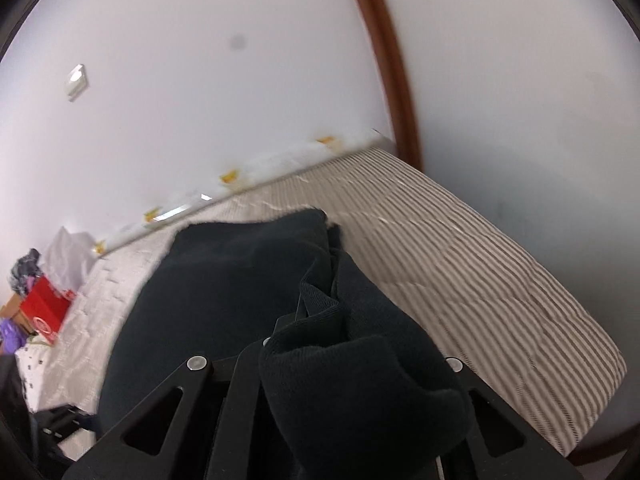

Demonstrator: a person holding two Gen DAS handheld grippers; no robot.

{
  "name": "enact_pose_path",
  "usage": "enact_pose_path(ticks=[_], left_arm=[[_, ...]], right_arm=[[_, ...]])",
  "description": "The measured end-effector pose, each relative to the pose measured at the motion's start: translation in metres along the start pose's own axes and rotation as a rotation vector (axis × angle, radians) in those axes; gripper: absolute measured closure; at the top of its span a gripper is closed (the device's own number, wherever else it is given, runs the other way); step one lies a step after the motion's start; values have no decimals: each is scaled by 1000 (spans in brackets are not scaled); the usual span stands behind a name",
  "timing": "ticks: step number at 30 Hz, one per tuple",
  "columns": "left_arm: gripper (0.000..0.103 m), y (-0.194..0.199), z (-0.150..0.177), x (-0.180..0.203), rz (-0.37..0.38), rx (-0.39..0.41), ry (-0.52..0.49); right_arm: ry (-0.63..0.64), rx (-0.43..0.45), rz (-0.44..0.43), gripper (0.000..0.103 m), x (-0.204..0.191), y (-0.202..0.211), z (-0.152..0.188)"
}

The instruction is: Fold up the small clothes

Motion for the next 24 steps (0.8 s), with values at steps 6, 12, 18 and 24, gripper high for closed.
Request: enact_pose_path(ticks=[6, 12, 18, 24], left_arm=[[44, 1, 1, 0, -6, 2, 27], [52, 6, 3, -3, -4, 9, 36], [66, 8, 6, -1, -1, 16, 48], [80, 14, 4, -6, 1, 42, 82]], right_arm=[[-12, -48, 0, 86, 8, -12, 18], [-50, -94, 6, 58, 17, 3, 26], [-21, -160, 17, 35, 17, 16, 37], [-106, -186, -9, 43, 19, -7, 46]])
Point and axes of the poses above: each gripper's, at about its wrist camera, not at the fingertips, and y roughly against the way its jaws point, x to its right, z to its underside, the point moved 3 cm from there along -y, roughly the way its jaws point, and after that the axes turned 10 degrees about y, right-handed, at the moved point
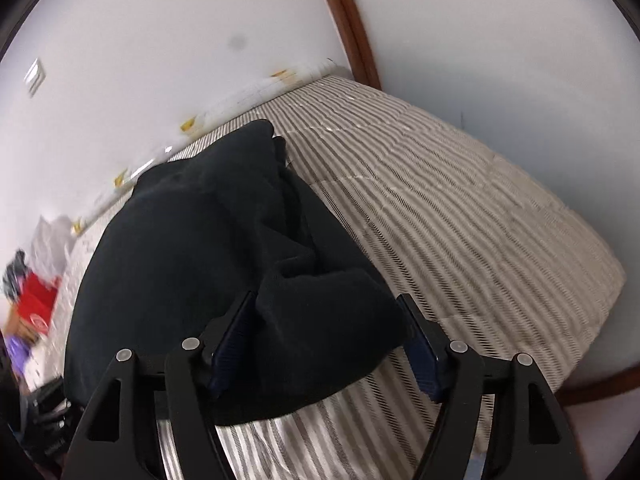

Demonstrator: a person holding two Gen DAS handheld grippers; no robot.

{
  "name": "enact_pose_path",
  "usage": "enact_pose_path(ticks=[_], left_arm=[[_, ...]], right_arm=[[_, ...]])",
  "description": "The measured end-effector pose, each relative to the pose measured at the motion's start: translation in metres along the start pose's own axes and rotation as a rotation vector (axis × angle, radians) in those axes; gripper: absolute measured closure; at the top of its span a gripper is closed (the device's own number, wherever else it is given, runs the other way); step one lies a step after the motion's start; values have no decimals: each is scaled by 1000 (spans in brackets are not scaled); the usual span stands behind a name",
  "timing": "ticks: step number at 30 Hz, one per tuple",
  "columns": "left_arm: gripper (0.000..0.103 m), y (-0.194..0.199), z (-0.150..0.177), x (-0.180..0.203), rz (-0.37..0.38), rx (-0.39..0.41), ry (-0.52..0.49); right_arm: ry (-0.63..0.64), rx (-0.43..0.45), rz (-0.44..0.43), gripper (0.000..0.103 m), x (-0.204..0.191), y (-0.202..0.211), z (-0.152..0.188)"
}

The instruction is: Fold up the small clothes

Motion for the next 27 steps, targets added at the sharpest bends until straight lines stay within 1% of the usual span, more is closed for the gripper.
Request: enact_pose_path(ticks=[1, 2, 3, 4, 6, 7, 12, 15, 19, 22, 24, 27], left_arm=[[82, 1, 0, 0, -1, 5, -1], [82, 4, -1, 0, -2, 14, -4], [83, 5, -1, 0, 2, 21, -4], [83, 8, -3, -2, 0, 30, -4], [84, 10, -6, -9, -18, 46, 0], [85, 11, -9, -15, -28, 56, 10], [85, 20, -21, -56, -44, 75, 95], [86, 24, -32, -79, -85, 94, 118], [86, 33, -40, -121, -133, 106, 174], [86, 40, -43, -149, -168, 109, 216], [85, 43, -40, -164, -191, 96, 227], [86, 36, -37, -174, -196, 64, 242]], right_arm=[[10, 11, -37, 68, -3, 0, -2], [15, 21, -60, 73, -8, -1, -5], [27, 32, -32, 80, -13, -1, -8], [52, 37, 5, 81, -20, -2, -12], [108, 49, 44, 82, -35, -6, -18], [113, 51, 37, 83, -39, -7, -21], [129, 44, -34, 83, -73, -24, -42], [158, 34, -62, 83, -101, -40, -54], [206, 13, -116, 83, -146, -64, -68], [253, -1, -149, 83, -177, -76, -74], [291, -6, -167, 83, -198, -82, -75], [321, 9, -197, 82, -212, -83, -71]])
Point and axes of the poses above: each gripper's, at about its wrist camera, not at the fingertips, and y roughly against the way its jaws point, x to its right, z to its underside, the point moved 3 cm from there along -y, roughly the way its jaws point, and after that the axes turned 10 degrees about y, right-handed, at the moved point
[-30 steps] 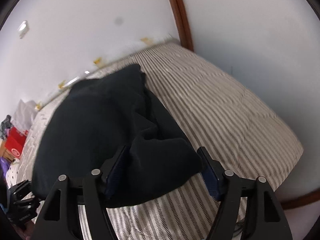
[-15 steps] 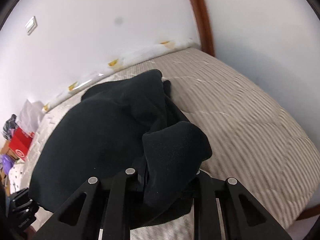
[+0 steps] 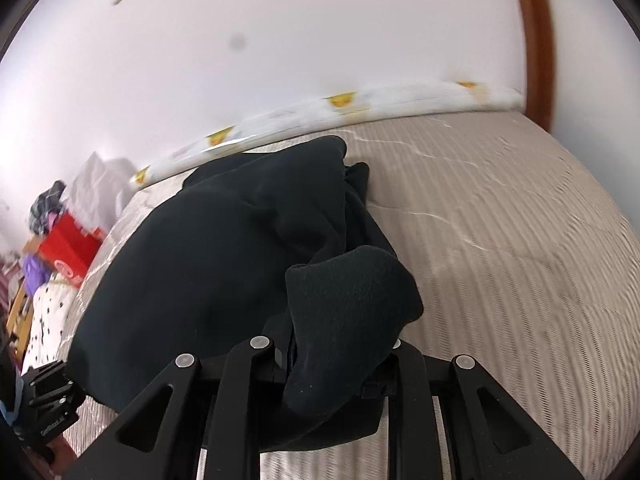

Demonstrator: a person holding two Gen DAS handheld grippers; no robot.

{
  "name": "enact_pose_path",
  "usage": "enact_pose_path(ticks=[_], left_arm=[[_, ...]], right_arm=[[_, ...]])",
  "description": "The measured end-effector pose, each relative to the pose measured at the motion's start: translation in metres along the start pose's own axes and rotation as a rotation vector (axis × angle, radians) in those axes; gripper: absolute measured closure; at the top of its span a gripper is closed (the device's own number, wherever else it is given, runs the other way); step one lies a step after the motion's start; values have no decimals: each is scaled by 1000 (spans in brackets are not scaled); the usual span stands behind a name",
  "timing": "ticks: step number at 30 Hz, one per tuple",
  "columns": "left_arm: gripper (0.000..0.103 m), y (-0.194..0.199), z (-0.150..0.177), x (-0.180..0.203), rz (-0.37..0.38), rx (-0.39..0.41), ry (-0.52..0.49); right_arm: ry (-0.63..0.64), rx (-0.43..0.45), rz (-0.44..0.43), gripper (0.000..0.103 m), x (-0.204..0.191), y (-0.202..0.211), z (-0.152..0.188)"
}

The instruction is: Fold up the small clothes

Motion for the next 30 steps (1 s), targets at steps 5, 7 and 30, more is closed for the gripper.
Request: enact_pose_path(ticks=[5, 7, 30], left_arm=[[86, -4, 8, 11, -50, 6, -70], [85, -6, 5, 12, -59, 3, -79], [67, 26, -8, -3, 31, -4, -4]], right_arm=[[-9, 28, -27, 78, 15, 15, 21], [-23, 15, -31, 73, 22, 20, 27], [44, 104, -67, 95, 28, 46, -2]])
Point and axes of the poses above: each gripper's, at about its wrist camera, not at the fingertips, and y roughly against the way its jaws point, x to its right, z to its underside, the point moved 3 cm from there along -y, roughly the way its jaws point, and after that the axes turned 10 degrees about y, right-handed, at the moved point
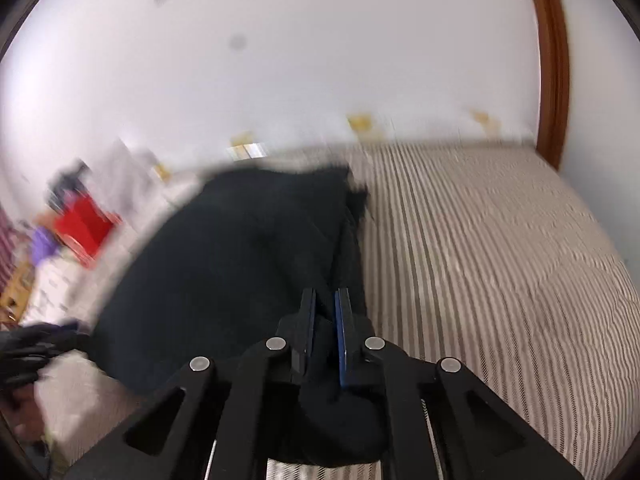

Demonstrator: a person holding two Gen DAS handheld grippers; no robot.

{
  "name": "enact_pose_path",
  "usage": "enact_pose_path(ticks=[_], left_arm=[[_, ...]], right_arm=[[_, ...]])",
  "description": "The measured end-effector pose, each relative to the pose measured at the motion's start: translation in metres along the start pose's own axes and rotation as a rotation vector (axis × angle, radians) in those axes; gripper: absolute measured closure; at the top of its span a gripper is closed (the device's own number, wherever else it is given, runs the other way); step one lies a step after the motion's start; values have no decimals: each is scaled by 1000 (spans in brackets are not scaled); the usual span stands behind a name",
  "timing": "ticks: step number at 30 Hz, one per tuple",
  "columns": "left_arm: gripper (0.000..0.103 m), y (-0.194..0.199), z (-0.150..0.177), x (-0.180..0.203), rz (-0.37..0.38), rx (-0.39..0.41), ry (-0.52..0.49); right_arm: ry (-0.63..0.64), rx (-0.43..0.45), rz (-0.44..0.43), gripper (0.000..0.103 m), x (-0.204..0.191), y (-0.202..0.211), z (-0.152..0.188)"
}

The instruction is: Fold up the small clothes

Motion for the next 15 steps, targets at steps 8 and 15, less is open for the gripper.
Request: enact_pose_path(ticks=[8, 15], left_arm=[[67, 8, -1, 13, -8, 40, -53], [67, -14, -16, 16, -70, 16, -47]], right_arm=[[-78, -102, 104, 89, 17, -10, 16], [83, -70, 174, 89, -16, 2, 17]])
Point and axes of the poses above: each gripper's, at about its wrist camera, not at the fingertips, and y roughly against the way its jaws point, x to its right, z to its underside, the point moved 3 cm from there along -y, roughly the way its jaws point, and after that the axes turned 10 degrees about y, right-handed, at the moved point
